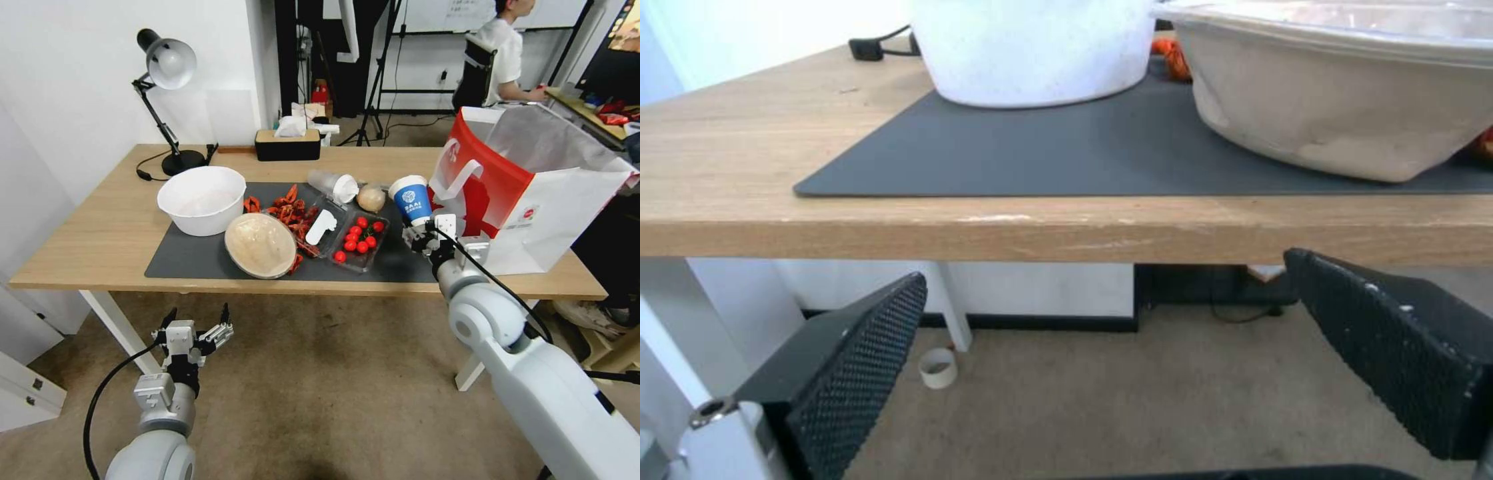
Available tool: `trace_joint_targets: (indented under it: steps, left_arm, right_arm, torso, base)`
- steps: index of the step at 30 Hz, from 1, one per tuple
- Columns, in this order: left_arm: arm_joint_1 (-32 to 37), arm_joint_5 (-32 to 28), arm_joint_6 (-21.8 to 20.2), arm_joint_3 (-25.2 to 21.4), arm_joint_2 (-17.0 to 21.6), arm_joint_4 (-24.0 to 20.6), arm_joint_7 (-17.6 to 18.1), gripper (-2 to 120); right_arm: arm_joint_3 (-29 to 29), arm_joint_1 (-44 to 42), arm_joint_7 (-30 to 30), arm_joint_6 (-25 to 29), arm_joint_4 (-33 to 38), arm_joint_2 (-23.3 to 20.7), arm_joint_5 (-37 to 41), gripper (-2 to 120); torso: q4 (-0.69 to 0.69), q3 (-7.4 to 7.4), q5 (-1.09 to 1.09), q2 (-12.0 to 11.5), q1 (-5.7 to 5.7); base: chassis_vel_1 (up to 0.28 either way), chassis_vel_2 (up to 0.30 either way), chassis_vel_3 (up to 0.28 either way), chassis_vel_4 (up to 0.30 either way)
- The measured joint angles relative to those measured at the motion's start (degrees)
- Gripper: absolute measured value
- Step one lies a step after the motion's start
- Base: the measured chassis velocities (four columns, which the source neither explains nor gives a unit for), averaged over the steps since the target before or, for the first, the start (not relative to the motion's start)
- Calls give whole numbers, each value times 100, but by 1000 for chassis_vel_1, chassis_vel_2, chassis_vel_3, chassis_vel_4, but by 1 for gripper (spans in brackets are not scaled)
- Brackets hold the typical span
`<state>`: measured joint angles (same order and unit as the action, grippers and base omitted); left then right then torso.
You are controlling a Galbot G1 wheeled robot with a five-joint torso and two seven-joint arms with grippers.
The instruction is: Pick up the trash from the table and place it into the takeout bag.
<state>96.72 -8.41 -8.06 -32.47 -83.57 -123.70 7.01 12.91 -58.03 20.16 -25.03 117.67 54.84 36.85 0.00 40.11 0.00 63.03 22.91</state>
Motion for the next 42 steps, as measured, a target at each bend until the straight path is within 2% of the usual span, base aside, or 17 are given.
trace_joint_targets:
  steps: [4,7,12,14,18,21,27,32,33,36,39,40,42]
  left_arm:
    - [6,3,5,-1,-7,-24,1,100]
    - [14,3,7,-18,1,-46,2,100]
    - [20,3,8,-23,3,-65,3,100]
    - [24,3,9,-24,2,-79,4,100]
    - [28,3,10,-21,2,-82,4,100]
    - [33,4,10,-16,15,-85,5,100]
    - [34,3,10,7,17,-71,5,100]
    - [51,-32,-17,24,18,-124,2,100]
    - [65,-47,-24,19,19,-145,2,100]
    - [73,-56,-26,0,29,-152,2,100]
    - [80,-69,-27,-25,54,-157,2,100]
    - [80,-69,-27,-25,54,-157,2,100]
    - [89,-83,-27,-38,68,-166,2,100]
  right_arm:
    - [134,-120,-363,167,249,-123,-72,50]
    - [249,-112,-440,475,423,-203,-73,50]
    - [426,2,-390,511,579,-314,97,49]
    - [688,165,-223,512,689,-492,351,49]
    - [853,239,-88,512,702,-621,441,49]
    - [1339,414,256,515,545,-1070,782,49]
    - [1579,537,504,515,358,-1374,916,49]
    - [1580,677,1085,405,106,-1442,1147,49]
    - [1562,691,1148,350,27,-1406,1200,54]
    - [1557,703,1173,335,-4,-1387,1229,59]
    - [1541,752,1199,312,-78,-1370,1274,76]
    - [1541,752,1199,312,-78,-1370,1274,76]
    - [1539,760,1208,299,-87,-1364,1286,84]
  torso:
    - [0,0,1,0,0]
    - [1,0,0,0,0]
    - [0,0,1,0,0]
    - [1,0,1,0,1]
    - [1,0,1,0,0]
    - [0,0,1,0,0]
    - [0,0,1,-1,0]
    - [0,0,1,-1,2]
    - [1,0,2,-2,2]
    - [1,0,1,-1,1]
    - [1,0,0,-1,1]
    - [1,0,0,-1,1]
    - [1,0,0,-1,1]
  base:
    - [0,0,0,0]
    - [0,0,0,0]
    - [0,0,0,0]
    - [0,0,0,0]
    - [0,0,0,0]
    - [0,0,0,0]
    - [0,0,0,0]
    - [0,0,0,0]
    - [0,0,0,0]
    - [0,0,0,0]
    - [0,0,0,0]
    - [0,0,0,0]
    - [0,0,0,0]
